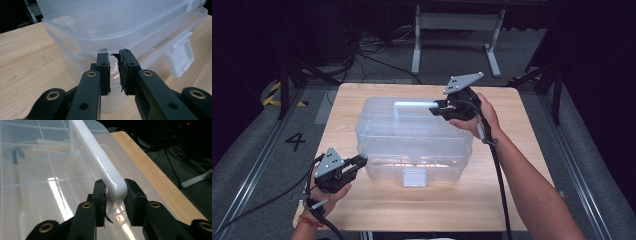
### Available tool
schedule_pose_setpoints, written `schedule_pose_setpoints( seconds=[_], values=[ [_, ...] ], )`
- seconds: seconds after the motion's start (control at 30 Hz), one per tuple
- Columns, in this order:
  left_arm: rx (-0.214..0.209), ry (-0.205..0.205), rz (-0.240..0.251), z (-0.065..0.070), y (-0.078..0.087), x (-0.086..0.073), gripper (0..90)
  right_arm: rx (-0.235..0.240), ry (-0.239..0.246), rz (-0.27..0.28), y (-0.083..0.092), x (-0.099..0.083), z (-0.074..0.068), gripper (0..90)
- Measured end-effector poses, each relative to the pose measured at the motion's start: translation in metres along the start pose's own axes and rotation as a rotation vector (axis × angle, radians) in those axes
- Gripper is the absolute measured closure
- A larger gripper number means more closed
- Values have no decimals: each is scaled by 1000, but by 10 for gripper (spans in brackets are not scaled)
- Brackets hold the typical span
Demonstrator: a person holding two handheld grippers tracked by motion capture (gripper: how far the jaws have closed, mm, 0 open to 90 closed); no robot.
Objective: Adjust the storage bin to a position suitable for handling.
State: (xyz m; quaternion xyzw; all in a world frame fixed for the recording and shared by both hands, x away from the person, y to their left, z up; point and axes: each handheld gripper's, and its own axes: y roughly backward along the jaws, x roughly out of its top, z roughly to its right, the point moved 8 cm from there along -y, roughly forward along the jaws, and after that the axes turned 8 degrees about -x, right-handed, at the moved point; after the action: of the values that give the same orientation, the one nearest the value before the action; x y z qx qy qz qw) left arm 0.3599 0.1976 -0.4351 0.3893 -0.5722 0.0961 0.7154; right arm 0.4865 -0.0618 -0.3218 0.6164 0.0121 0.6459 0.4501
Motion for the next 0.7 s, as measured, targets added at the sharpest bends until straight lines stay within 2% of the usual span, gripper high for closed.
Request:
schedule_pose_setpoints(
  seconds=[0.2,0.4,0.5,0.53,0.7],
  values=[
    [5,-9,13,0,3,0,871,-44,1,19,7,-1,0,649],
    [5,-9,11,0,3,0,869,-67,-1,27,15,-8,0,554],
    [6,-12,11,0,3,0,870,-94,5,30,25,-13,2,496],
    [8,-17,13,-1,3,1,870,-120,5,31,33,-17,3,461],
    [6,-15,7,-1,4,2,870,-146,-26,60,54,-28,11,430]
  ],
)
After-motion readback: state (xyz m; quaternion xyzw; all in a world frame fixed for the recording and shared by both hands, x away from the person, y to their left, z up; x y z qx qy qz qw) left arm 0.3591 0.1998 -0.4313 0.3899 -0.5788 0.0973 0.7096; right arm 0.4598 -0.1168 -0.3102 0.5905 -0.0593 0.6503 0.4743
